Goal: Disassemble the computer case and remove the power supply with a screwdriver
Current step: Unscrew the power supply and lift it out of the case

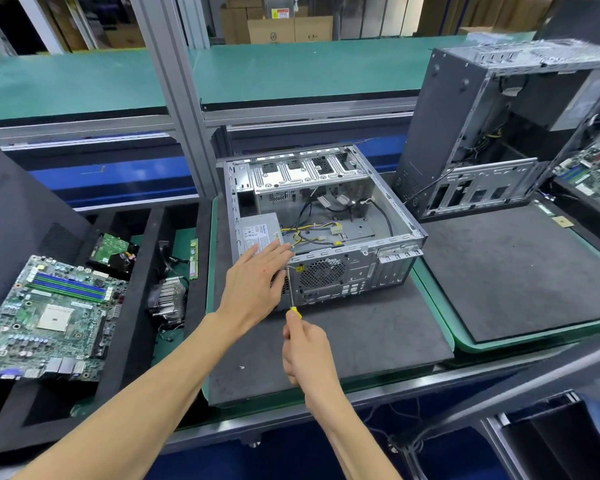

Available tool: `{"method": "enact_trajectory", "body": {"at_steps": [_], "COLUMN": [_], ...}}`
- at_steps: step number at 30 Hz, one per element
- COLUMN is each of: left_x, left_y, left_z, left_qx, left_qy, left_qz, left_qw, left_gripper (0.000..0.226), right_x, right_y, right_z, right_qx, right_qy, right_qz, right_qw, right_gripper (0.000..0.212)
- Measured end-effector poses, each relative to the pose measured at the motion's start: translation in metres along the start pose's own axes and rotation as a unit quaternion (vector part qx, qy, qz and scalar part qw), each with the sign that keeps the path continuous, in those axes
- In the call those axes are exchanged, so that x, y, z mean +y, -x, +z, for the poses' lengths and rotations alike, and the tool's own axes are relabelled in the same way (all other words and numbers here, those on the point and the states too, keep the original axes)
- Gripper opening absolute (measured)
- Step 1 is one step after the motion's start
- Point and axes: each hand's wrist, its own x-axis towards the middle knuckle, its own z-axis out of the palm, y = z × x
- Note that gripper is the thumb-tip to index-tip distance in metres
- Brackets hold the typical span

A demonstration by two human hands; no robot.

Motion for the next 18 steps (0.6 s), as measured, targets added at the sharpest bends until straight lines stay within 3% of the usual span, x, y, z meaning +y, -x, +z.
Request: {"method": "enact_trajectory", "body": {"at_steps": [4,7,9,11,12,16,18], "left_x": [-0.003,-0.003,-0.002,-0.002,-0.003,-0.004,-0.004], "left_y": [0.001,0.001,0.001,0.001,0.001,0.002,0.002], "left_z": [-0.002,-0.002,-0.002,-0.001,0.0,0.003,0.004], "left_qx": [-0.007,0.0,0.006,0.009,0.012,0.029,0.032], "left_qy": [-0.008,-0.008,-0.007,-0.008,-0.008,-0.009,-0.008], "left_qz": [0.017,0.02,0.019,0.017,0.016,0.022,0.023], "left_qw": [1.0,1.0,1.0,1.0,1.0,0.999,0.999], "left_gripper": [0.043,0.043,0.042,0.043,0.042,0.042,0.041], "right_x": [-0.006,-0.002,0.002,0.002,0.001,-0.004,-0.004], "right_y": [-0.001,0.003,0.007,0.01,0.01,0.007,0.005], "right_z": [-0.017,-0.025,-0.027,-0.024,-0.022,-0.018,-0.017], "right_qx": [-0.097,-0.188,-0.252,-0.267,-0.252,-0.129,-0.099], "right_qy": [-0.224,-0.441,-0.527,-0.551,-0.534,-0.286,-0.188], "right_qz": [0.088,0.146,0.157,0.152,0.147,0.082,0.061], "right_qw": [0.966,0.865,0.797,0.776,0.793,0.946,0.975], "right_gripper": [0.036,0.028,0.022,0.019,0.019,0.026,0.032]}}
